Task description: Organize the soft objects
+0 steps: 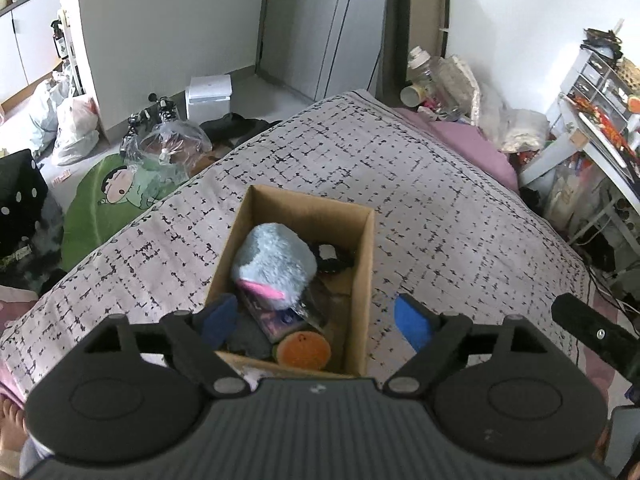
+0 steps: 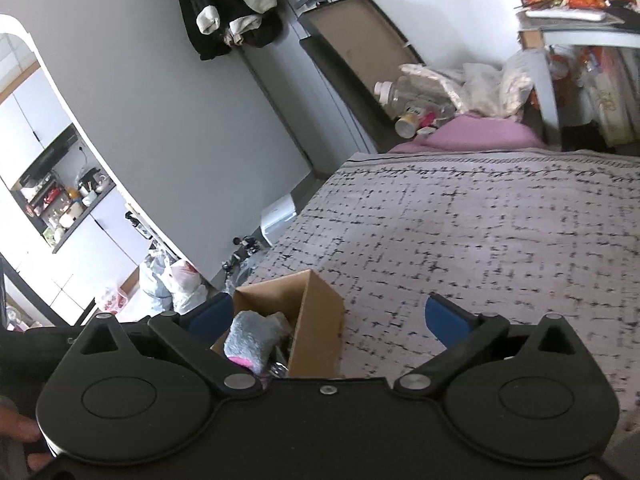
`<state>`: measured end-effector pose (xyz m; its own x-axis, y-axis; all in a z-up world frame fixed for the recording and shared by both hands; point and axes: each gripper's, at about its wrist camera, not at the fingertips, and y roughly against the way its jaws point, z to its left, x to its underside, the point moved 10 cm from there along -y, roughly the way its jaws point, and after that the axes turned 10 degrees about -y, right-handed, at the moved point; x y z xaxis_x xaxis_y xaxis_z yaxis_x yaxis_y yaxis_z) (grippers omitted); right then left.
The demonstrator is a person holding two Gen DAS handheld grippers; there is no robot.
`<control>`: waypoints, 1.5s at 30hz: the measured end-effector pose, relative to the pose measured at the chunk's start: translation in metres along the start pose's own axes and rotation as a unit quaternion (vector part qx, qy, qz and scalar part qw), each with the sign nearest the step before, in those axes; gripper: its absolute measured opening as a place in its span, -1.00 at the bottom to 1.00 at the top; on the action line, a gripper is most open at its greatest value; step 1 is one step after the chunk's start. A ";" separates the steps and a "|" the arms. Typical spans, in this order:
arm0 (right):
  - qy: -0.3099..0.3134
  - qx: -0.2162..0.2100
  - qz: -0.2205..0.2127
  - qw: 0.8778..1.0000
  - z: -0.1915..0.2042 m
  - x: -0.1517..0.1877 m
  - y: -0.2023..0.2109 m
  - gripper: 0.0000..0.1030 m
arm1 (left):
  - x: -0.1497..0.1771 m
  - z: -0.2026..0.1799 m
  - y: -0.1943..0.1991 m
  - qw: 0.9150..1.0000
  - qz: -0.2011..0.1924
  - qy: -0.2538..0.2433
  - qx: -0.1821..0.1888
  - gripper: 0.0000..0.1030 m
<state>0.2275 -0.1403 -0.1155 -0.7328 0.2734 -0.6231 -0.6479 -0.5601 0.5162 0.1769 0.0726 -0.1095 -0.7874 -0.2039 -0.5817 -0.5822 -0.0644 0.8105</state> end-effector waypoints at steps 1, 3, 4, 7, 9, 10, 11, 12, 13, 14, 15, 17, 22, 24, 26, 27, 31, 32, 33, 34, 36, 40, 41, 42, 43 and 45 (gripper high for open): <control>0.001 0.003 -0.002 1.000 -0.002 -0.001 0.004 1.00 | 0.002 -0.002 0.003 1.000 0.000 -0.001 0.000 0.67; 0.001 0.008 -0.006 1.000 -0.005 -0.002 0.014 1.00 | 0.007 -0.008 0.009 1.000 0.001 -0.001 0.002 0.74; 0.001 0.009 -0.007 1.000 -0.007 -0.002 0.018 1.00 | 0.009 -0.011 0.012 1.000 0.000 -0.001 0.004 0.74; 0.004 0.014 -0.009 1.000 -0.010 -0.001 0.032 1.00 | 0.014 -0.018 0.021 1.000 -0.006 -0.005 0.005 0.77; 0.008 0.019 -0.009 1.000 -0.012 0.001 0.039 1.00 | 0.018 -0.022 0.027 1.000 -0.009 -0.005 0.008 0.78; 0.011 0.021 -0.009 1.000 -0.012 0.002 0.042 1.00 | 0.021 -0.023 0.029 1.000 -0.010 -0.005 0.010 0.79; 0.013 0.024 -0.009 1.000 -0.013 0.002 0.044 1.00 | 0.023 -0.025 0.032 1.000 -0.011 -0.005 0.009 0.79; 0.014 0.029 -0.009 0.999 -0.013 0.004 0.047 1.00 | 0.026 -0.025 0.034 1.000 -0.011 -0.005 0.006 0.80; 0.015 0.032 -0.008 0.999 -0.014 0.006 0.050 1.00 | 0.028 -0.025 0.036 1.000 -0.011 -0.005 0.005 0.80; 0.017 0.034 -0.006 0.999 -0.014 0.008 0.052 1.00 | 0.031 -0.026 0.038 1.000 -0.011 -0.003 0.005 0.81; 0.021 0.035 -0.002 0.999 -0.013 0.011 0.054 1.00 | 0.033 -0.026 0.040 1.000 -0.012 -0.003 0.006 0.84; 0.030 0.036 0.001 0.999 -0.010 0.015 0.059 1.00 | 0.037 -0.026 0.046 1.000 -0.016 -0.004 0.005 0.91; 0.052 0.044 -0.006 0.998 -0.003 0.020 0.074 1.00 | 0.047 -0.021 0.062 1.000 -0.029 -0.007 -0.004 0.96; 0.057 0.047 -0.009 0.997 -0.001 0.020 0.081 1.00 | 0.050 -0.020 0.070 0.999 -0.032 -0.006 -0.001 0.99; 0.062 0.050 -0.011 0.997 0.002 0.021 0.087 1.00 | 0.052 -0.020 0.078 0.999 -0.039 -0.008 -0.003 0.99; 0.064 0.050 -0.013 0.997 0.003 0.022 0.091 1.00 | 0.053 -0.021 0.082 0.999 -0.042 -0.011 -0.003 0.99; 0.082 0.060 -0.023 0.995 0.006 0.025 0.106 1.00 | 0.057 -0.025 0.097 0.998 -0.052 -0.021 0.002 0.99; 0.086 0.063 -0.021 0.994 0.007 0.026 0.109 1.00 | 0.059 -0.025 0.099 0.998 -0.053 -0.023 0.003 0.99; 0.091 0.066 -0.019 0.993 0.007 0.027 0.111 1.00 | 0.061 -0.026 0.103 0.998 -0.055 -0.025 0.003 0.99; 0.093 0.068 -0.017 0.993 0.008 0.028 0.113 1.00 | 0.062 -0.027 0.107 0.998 -0.057 -0.026 0.004 0.99; 0.094 0.067 -0.013 0.993 0.010 0.031 0.118 1.00 | 0.067 -0.031 0.113 0.998 -0.061 -0.032 0.008 0.99; 0.110 0.060 -0.012 0.992 0.019 0.037 0.127 1.00 | 0.074 -0.035 0.123 0.997 -0.065 -0.043 0.004 0.99; 0.114 0.060 -0.009 0.992 0.021 0.039 0.129 1.00 | 0.075 -0.034 0.126 0.997 -0.067 -0.043 0.004 0.99; 0.117 0.060 -0.006 0.991 0.023 0.041 0.130 1.00 | 0.077 -0.033 0.129 0.997 -0.069 -0.043 0.002 0.99; 0.122 0.057 -0.002 0.991 0.025 0.045 0.130 1.00 | 0.078 -0.032 0.132 0.997 -0.071 -0.044 -0.001 0.99; 0.132 0.046 0.007 0.990 0.030 0.053 0.132 1.00 | 0.080 -0.031 0.138 0.996 -0.073 -0.046 -0.005 0.99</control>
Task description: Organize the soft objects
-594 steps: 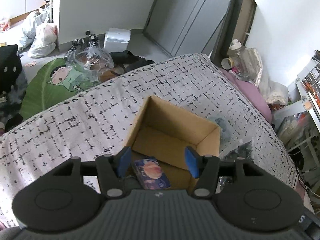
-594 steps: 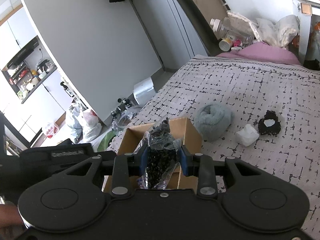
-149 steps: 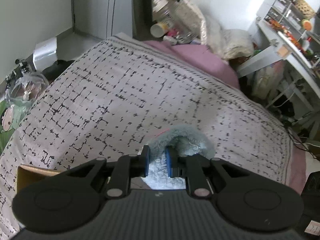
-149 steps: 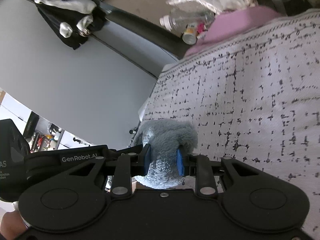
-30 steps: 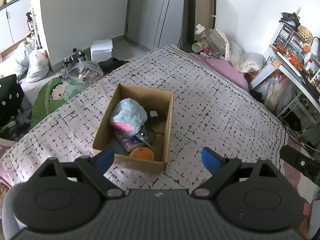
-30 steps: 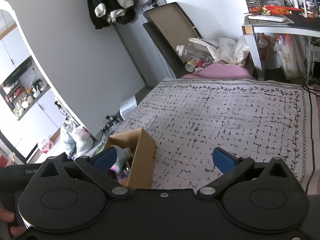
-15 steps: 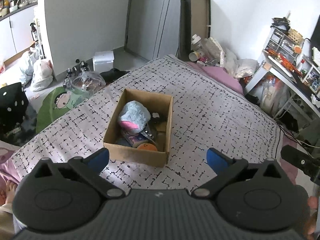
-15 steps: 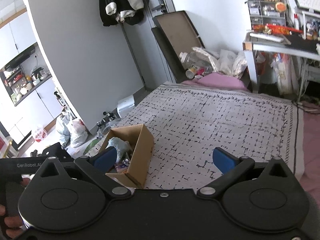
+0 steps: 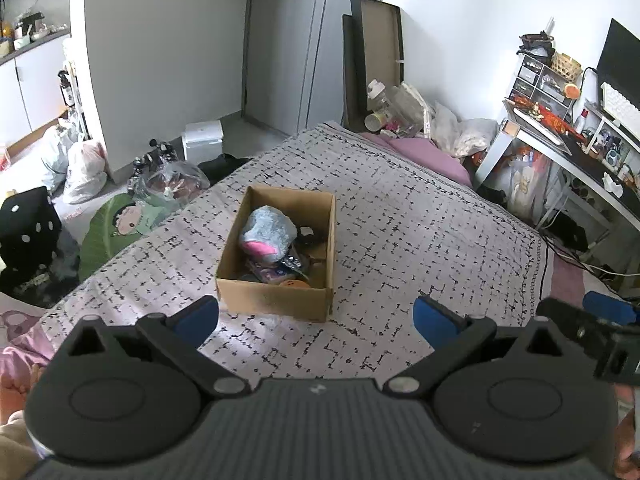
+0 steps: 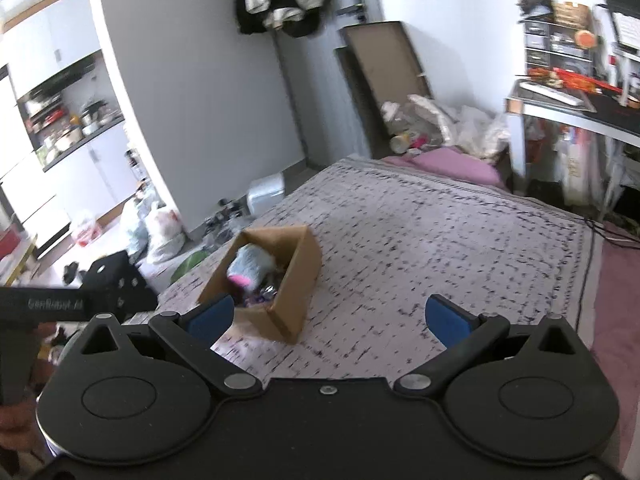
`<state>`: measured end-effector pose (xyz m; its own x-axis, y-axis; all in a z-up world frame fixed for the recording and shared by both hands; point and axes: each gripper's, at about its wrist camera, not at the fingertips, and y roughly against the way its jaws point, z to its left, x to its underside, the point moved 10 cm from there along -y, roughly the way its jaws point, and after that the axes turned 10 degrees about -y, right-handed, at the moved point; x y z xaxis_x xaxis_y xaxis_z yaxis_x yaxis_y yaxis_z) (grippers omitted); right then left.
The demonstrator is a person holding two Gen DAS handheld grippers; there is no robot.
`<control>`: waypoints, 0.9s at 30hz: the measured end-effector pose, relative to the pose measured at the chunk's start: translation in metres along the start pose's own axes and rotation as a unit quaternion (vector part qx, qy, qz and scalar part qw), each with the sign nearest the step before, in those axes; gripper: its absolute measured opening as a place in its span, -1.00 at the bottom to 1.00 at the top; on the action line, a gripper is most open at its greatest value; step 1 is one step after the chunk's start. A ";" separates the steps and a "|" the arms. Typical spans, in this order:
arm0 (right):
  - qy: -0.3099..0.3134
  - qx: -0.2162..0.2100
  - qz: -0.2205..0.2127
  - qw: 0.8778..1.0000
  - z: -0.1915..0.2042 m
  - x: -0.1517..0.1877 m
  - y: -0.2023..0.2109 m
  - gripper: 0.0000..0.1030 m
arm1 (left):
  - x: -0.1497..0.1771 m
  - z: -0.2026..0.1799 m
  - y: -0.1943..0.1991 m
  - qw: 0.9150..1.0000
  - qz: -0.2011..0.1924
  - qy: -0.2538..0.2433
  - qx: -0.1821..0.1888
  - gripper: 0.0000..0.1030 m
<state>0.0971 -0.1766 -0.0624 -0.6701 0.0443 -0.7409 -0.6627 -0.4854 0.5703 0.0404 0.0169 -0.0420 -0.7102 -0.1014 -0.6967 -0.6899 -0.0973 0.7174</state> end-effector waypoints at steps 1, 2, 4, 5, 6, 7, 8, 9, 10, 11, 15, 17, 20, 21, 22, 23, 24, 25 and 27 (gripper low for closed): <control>0.005 -0.001 0.003 1.000 0.003 0.003 0.000 1.00 | 0.001 0.000 0.004 1.000 -0.002 -0.001 0.000 0.99; 0.011 0.000 0.007 1.000 0.005 0.005 0.000 1.00 | 0.002 0.001 0.006 1.000 -0.004 -0.003 0.000 0.99; 0.023 0.003 0.013 1.000 0.009 0.009 -0.001 1.00 | 0.005 0.003 0.010 1.000 -0.003 -0.010 -0.006 0.99; 0.024 0.004 0.015 1.000 0.010 0.010 -0.002 1.00 | 0.007 0.004 0.012 1.000 -0.003 -0.013 -0.010 0.99; 0.023 0.002 0.016 1.000 0.010 0.010 -0.002 1.00 | 0.008 0.005 0.013 1.000 -0.003 -0.016 -0.012 0.99; 0.020 -0.001 0.018 1.000 0.011 0.011 -0.001 1.00 | 0.009 0.005 0.015 1.000 -0.004 -0.016 -0.012 0.99; 0.017 -0.003 0.019 1.000 0.010 0.012 0.000 1.00 | 0.010 0.007 0.016 1.000 -0.005 -0.015 -0.012 0.99; 0.013 -0.005 0.022 1.000 0.010 0.012 0.000 1.00 | 0.010 0.007 0.017 1.000 -0.007 -0.013 -0.013 0.99; 0.013 -0.005 0.023 1.000 0.010 0.013 0.000 1.00 | 0.010 0.008 0.019 1.000 -0.008 -0.012 -0.014 0.99; 0.013 -0.003 0.024 1.000 0.009 0.013 0.001 1.00 | 0.010 0.009 0.020 1.000 -0.009 -0.010 -0.015 0.99; 0.016 0.005 0.019 1.000 0.006 0.010 0.005 1.00 | 0.007 0.010 0.026 1.000 -0.019 -0.008 -0.009 0.99; 0.014 0.003 0.017 1.000 0.004 0.008 0.008 1.00 | 0.006 0.008 0.027 1.000 -0.021 -0.012 -0.010 0.99; 0.015 0.004 0.012 1.000 0.003 0.005 0.012 1.00 | 0.005 0.006 0.028 1.000 -0.023 -0.016 -0.010 0.99; 0.014 0.005 0.011 1.000 0.002 0.004 0.013 1.00 | 0.005 0.005 0.029 1.000 -0.023 -0.017 -0.009 0.99; 0.014 0.005 0.011 1.000 0.001 0.003 0.012 1.00 | 0.006 0.004 0.029 1.000 -0.024 -0.018 -0.009 0.99; 0.013 0.004 0.011 1.000 0.001 0.003 0.012 1.00 | 0.006 0.004 0.029 0.999 -0.024 -0.019 -0.010 0.99; 0.013 0.003 0.011 1.000 0.001 0.003 0.013 1.00 | 0.006 0.005 0.030 0.999 -0.025 -0.019 -0.011 0.99; 0.015 0.003 0.011 1.000 0.001 0.003 0.013 1.00 | 0.006 0.005 0.030 0.999 -0.025 -0.018 -0.011 0.99; 0.018 0.003 0.011 1.000 0.001 0.003 0.013 1.00 | 0.007 0.007 0.031 1.000 -0.026 -0.015 -0.010 0.99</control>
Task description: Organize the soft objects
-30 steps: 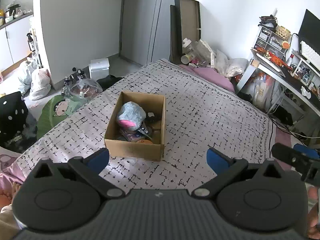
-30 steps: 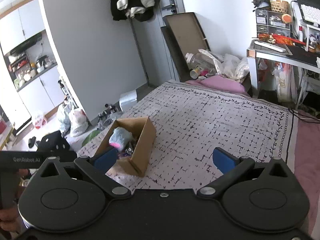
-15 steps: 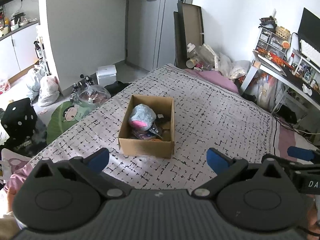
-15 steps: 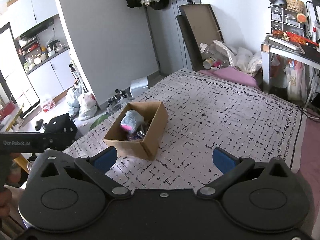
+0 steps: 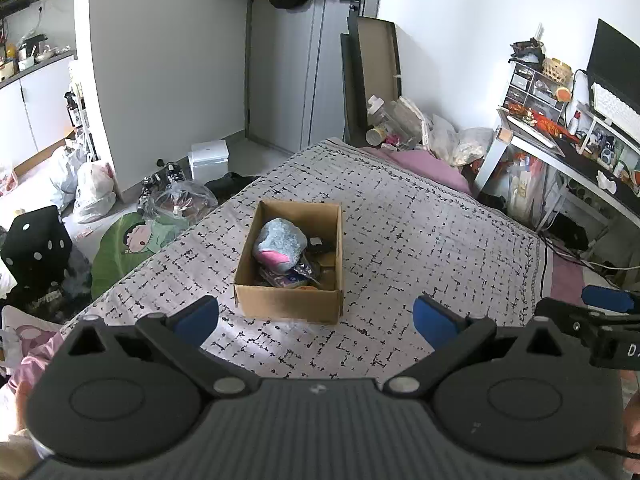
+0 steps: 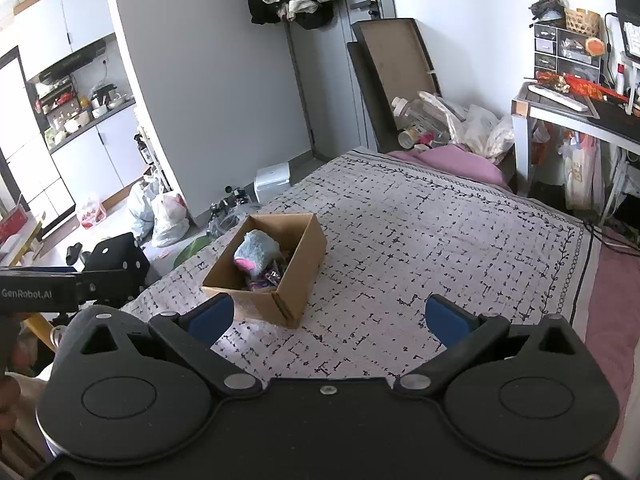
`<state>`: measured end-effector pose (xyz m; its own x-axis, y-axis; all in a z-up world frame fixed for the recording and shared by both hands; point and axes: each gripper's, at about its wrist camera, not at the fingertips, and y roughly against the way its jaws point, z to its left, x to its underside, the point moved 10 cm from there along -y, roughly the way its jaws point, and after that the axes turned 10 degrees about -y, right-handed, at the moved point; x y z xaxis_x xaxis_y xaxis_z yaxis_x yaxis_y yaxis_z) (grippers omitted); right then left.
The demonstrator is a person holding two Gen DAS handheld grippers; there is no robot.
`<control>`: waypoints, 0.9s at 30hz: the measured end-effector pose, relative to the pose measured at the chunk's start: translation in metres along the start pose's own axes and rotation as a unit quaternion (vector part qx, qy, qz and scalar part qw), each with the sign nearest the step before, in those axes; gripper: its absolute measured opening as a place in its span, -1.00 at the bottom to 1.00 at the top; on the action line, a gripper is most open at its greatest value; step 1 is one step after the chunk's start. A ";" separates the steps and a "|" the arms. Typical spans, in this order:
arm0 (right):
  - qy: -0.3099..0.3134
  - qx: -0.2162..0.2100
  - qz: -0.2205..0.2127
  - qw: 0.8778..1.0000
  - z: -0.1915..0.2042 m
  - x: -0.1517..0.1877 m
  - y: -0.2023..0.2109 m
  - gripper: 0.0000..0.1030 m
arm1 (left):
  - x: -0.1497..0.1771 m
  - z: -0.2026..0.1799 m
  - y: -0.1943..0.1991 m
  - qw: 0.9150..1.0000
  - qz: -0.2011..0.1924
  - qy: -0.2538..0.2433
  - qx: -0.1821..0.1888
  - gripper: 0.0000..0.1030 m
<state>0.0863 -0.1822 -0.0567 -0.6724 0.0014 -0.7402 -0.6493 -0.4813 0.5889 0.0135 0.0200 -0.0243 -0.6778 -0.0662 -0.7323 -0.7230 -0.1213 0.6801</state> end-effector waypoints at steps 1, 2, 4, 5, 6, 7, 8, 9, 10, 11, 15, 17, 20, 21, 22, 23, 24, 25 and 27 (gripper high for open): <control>0.000 0.000 0.000 1.000 -0.001 0.000 0.000 1.00 | 0.000 0.001 0.001 1.000 -0.001 0.002 0.000 0.99; 0.000 0.001 0.000 1.000 -0.002 0.000 0.000 1.00 | 0.001 0.002 0.001 1.000 -0.001 0.002 0.000 0.99; -0.002 -0.001 -0.001 1.000 -0.002 0.000 0.001 1.00 | 0.001 0.003 0.001 1.000 -0.001 0.003 -0.001 0.99; -0.002 -0.001 -0.001 1.000 -0.002 -0.001 0.001 1.00 | 0.002 0.003 0.001 1.000 -0.001 0.003 -0.001 0.99; -0.002 0.000 -0.001 1.000 -0.002 -0.001 0.001 1.00 | 0.002 0.003 0.001 1.000 -0.002 0.002 0.000 0.99; -0.002 -0.001 -0.001 1.000 -0.002 -0.001 0.002 1.00 | 0.002 0.004 0.002 1.000 -0.003 0.002 0.000 0.99; -0.002 -0.002 -0.001 1.000 -0.002 -0.001 0.002 1.00 | 0.002 0.004 0.001 1.000 -0.003 0.002 -0.001 0.99; -0.001 -0.003 -0.002 1.000 -0.002 -0.001 0.002 1.00 | 0.002 0.004 0.001 1.000 -0.002 0.002 -0.001 0.99; 0.001 -0.003 -0.003 1.000 -0.001 -0.001 0.003 1.00 | 0.003 0.003 0.001 1.000 -0.002 0.002 -0.001 0.99; 0.003 -0.003 -0.003 1.000 0.000 -0.001 0.003 1.00 | 0.003 0.004 0.002 1.000 -0.003 0.003 -0.001 0.99; 0.006 -0.002 -0.003 1.000 0.001 -0.002 0.002 1.00 | 0.003 0.005 0.001 1.000 -0.004 0.001 -0.002 0.99; 0.003 -0.001 0.000 1.000 0.001 -0.001 0.002 1.00 | 0.002 0.005 0.001 1.000 -0.004 0.002 -0.001 0.99; 0.005 -0.001 0.000 1.000 0.003 0.000 0.001 1.00 | 0.002 0.006 0.002 1.000 -0.005 0.002 0.000 0.99; 0.007 -0.001 0.001 1.000 0.004 0.000 0.002 1.00 | 0.002 0.006 0.002 1.000 -0.006 0.002 -0.001 0.99; 0.008 -0.001 0.001 1.000 0.005 0.000 0.002 1.00 | 0.002 0.006 0.002 1.000 -0.006 0.002 -0.001 0.99; 0.009 -0.001 0.001 1.000 0.006 0.000 0.002 1.00 | 0.002 0.007 0.002 1.000 -0.006 0.003 -0.001 0.99; 0.009 -0.002 0.001 1.000 0.006 0.001 0.002 1.00 | 0.001 0.007 0.002 1.000 -0.006 0.004 -0.001 0.99; 0.008 -0.003 0.002 1.000 0.006 0.001 0.002 1.00 | 0.001 0.007 0.001 1.000 -0.006 0.003 -0.001 0.99; 0.008 -0.004 0.002 1.000 0.006 0.001 0.001 1.00 | 0.001 0.007 0.001 1.000 -0.006 0.003 -0.001 0.99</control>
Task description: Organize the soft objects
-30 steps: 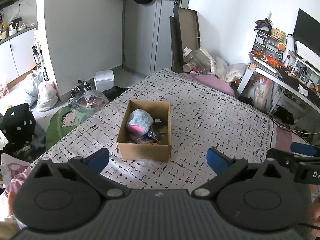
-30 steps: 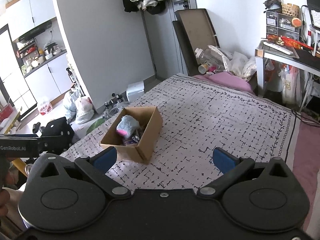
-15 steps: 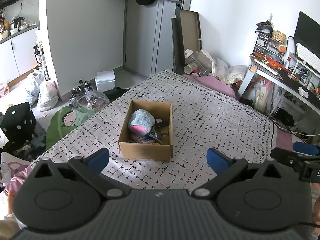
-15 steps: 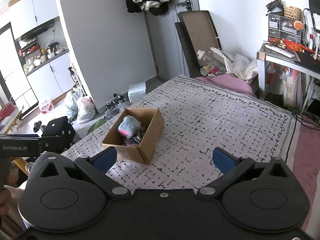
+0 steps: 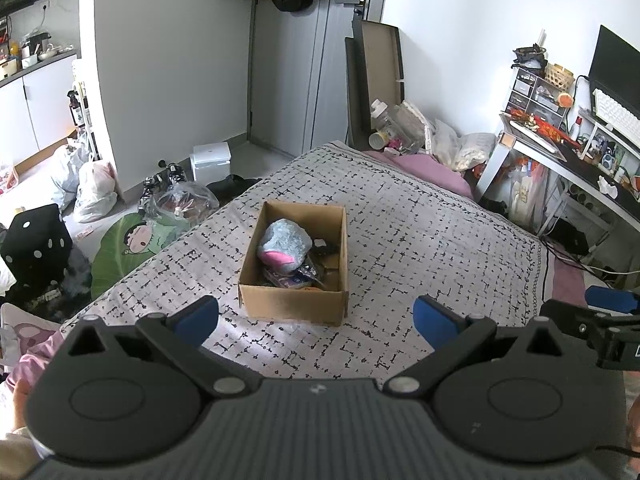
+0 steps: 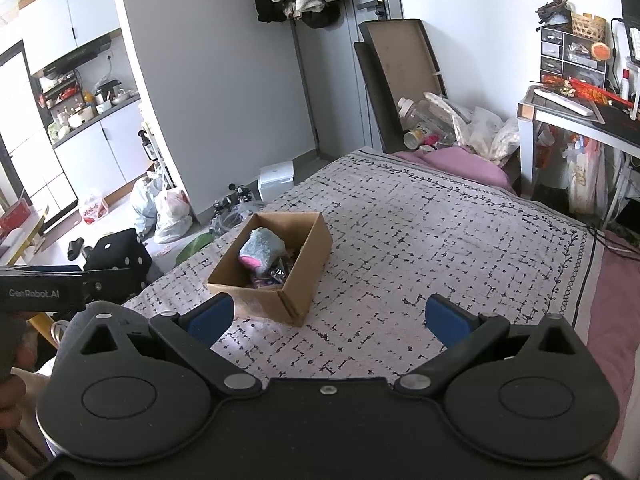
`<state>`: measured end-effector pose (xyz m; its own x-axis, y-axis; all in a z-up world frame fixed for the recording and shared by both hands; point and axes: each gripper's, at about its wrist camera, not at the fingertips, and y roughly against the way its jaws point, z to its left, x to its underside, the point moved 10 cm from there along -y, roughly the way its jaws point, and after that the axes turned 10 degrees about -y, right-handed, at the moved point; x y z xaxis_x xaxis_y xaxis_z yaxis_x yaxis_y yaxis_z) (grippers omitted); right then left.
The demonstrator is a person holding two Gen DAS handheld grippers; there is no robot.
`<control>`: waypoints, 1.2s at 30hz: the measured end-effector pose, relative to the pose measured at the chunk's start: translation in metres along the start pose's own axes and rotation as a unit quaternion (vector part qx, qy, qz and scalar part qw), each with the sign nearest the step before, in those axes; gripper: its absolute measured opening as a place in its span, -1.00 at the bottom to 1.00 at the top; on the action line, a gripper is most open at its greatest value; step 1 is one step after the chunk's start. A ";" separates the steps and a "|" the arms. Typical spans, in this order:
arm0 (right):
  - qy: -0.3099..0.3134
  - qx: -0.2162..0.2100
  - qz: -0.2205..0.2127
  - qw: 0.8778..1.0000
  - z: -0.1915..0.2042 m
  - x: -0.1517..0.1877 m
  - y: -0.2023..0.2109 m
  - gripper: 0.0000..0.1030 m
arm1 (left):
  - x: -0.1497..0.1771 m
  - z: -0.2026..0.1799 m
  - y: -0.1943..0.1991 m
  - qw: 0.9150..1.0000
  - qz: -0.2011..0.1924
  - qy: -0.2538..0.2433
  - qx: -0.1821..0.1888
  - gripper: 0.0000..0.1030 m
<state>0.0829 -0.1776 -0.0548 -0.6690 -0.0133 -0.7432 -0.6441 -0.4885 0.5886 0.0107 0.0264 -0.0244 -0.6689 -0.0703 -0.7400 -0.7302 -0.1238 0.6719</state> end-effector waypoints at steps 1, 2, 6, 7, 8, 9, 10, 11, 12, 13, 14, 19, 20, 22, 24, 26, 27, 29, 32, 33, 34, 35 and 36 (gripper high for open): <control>0.000 0.001 0.000 1.000 0.000 0.000 0.000 1.00 | 0.000 0.000 0.000 1.000 0.000 0.000 0.000 0.99; 0.000 0.001 0.001 1.000 0.000 0.000 0.000 1.00 | 0.000 0.000 0.000 1.000 -0.001 0.000 0.000 0.99; -0.001 0.002 0.001 1.000 0.000 0.000 -0.001 1.00 | 0.000 0.000 -0.002 1.000 -0.002 0.001 0.000 0.99; -0.002 0.002 0.002 1.000 -0.001 0.000 -0.001 1.00 | 0.000 0.001 -0.002 1.000 -0.002 0.003 -0.001 0.99; -0.002 0.002 0.002 1.000 0.000 0.000 -0.001 1.00 | 0.000 0.001 -0.003 1.000 -0.001 0.004 -0.001 0.99; -0.001 0.002 0.002 1.000 0.000 0.000 -0.001 1.00 | 0.001 0.001 -0.003 1.000 -0.001 0.005 -0.001 0.99; -0.001 0.002 0.001 1.000 0.000 0.000 -0.001 1.00 | 0.001 0.001 -0.003 1.000 -0.001 0.006 -0.001 0.99; -0.001 0.002 0.001 1.000 -0.001 0.000 -0.001 1.00 | 0.001 0.001 -0.004 1.000 0.000 0.005 0.000 0.99; -0.001 0.002 0.001 1.000 -0.001 0.000 -0.002 1.00 | 0.001 0.001 -0.004 1.000 0.000 0.005 0.000 0.99; -0.001 0.001 0.001 1.000 0.000 0.000 -0.001 1.00 | 0.002 0.001 -0.004 1.000 0.001 0.004 0.000 0.99; -0.001 0.001 0.001 1.000 0.000 0.000 -0.002 1.00 | 0.002 0.001 -0.004 1.000 0.001 0.004 0.000 0.99; 0.001 -0.001 -0.001 1.000 0.000 0.001 -0.001 1.00 | 0.003 0.000 -0.007 1.000 0.002 0.007 0.001 0.99; 0.001 -0.001 0.000 1.000 0.000 0.001 -0.002 1.00 | 0.003 0.000 -0.007 1.000 0.002 0.007 0.002 0.99; 0.003 -0.006 -0.001 1.000 0.001 0.001 -0.001 1.00 | 0.003 -0.001 -0.008 1.000 0.003 0.008 0.004 0.99; 0.005 -0.013 -0.001 1.000 0.002 0.001 -0.002 1.00 | 0.004 -0.002 -0.010 1.000 0.005 0.009 0.007 0.99; 0.007 -0.013 0.002 1.000 0.002 0.001 -0.005 1.00 | 0.004 -0.003 -0.011 1.000 0.004 0.009 0.009 0.99; 0.007 -0.013 0.002 1.000 0.002 0.001 -0.006 1.00 | 0.004 -0.003 -0.012 1.000 0.005 0.008 0.010 0.99; 0.003 -0.015 0.003 1.000 0.001 0.001 -0.009 1.00 | 0.003 -0.003 -0.014 1.000 0.006 0.006 0.012 0.99; -0.002 -0.012 0.009 1.000 0.002 0.002 -0.014 1.00 | 0.002 -0.002 -0.017 1.000 0.008 0.002 0.012 0.99; -0.002 -0.011 0.009 1.000 0.003 0.001 -0.015 1.00 | 0.002 -0.002 -0.018 1.000 0.008 0.001 0.011 0.99; -0.003 -0.010 0.008 1.000 0.004 0.002 -0.016 1.00 | 0.002 -0.001 -0.019 1.000 0.008 0.001 0.013 0.99; -0.004 -0.010 0.007 1.000 0.004 0.001 -0.017 1.00 | 0.002 -0.001 -0.020 1.000 0.008 0.002 0.016 0.99; -0.005 -0.010 0.006 1.000 0.005 0.001 -0.018 1.00 | 0.001 -0.001 -0.020 1.000 0.009 0.005 0.019 0.99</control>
<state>0.0918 -0.1651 -0.0645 -0.6809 -0.0113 -0.7323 -0.6280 -0.5056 0.5917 0.0247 0.0279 -0.0392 -0.6809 -0.0811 -0.7279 -0.7229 -0.0854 0.6857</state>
